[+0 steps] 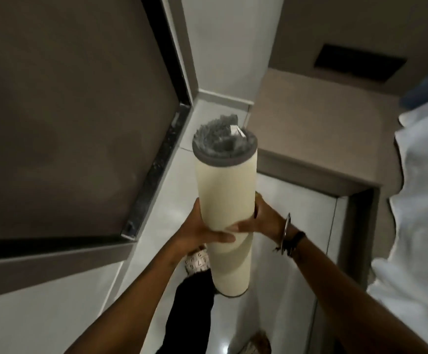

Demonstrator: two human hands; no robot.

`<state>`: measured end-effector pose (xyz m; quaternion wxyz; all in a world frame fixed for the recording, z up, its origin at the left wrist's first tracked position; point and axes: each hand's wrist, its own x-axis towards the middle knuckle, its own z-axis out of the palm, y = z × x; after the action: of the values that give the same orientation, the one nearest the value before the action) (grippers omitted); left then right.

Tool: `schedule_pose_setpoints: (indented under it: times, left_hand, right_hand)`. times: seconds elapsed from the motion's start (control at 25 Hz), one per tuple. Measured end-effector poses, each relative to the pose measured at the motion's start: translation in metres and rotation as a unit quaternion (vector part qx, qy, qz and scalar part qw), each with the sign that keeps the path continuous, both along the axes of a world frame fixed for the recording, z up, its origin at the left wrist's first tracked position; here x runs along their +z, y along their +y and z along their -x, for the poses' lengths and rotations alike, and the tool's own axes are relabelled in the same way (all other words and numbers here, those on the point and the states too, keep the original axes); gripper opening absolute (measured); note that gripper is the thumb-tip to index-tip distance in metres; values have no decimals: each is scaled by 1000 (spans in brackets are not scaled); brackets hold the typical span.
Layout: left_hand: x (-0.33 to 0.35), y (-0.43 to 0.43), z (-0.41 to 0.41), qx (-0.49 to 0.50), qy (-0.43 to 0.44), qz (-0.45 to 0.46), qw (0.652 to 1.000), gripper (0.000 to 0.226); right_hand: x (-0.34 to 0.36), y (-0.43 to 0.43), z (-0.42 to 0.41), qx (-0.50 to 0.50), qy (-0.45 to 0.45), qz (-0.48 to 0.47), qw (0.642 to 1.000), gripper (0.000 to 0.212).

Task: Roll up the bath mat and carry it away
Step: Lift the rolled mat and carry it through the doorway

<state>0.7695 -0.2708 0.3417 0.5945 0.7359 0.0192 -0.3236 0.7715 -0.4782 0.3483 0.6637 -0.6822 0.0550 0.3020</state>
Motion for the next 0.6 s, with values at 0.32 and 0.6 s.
schedule_pose_setpoints:
  times: [0.32,0.6]
  left_hand:
    - [-3,52,-210,-45,69,-50,995,122]
    - [-29,53,-397,-17,16,-53,998,114]
  right_hand:
    - [-16,41,-196,18,-65,47,997,107]
    - [-43,54,-387,37,-91,32,995,92]
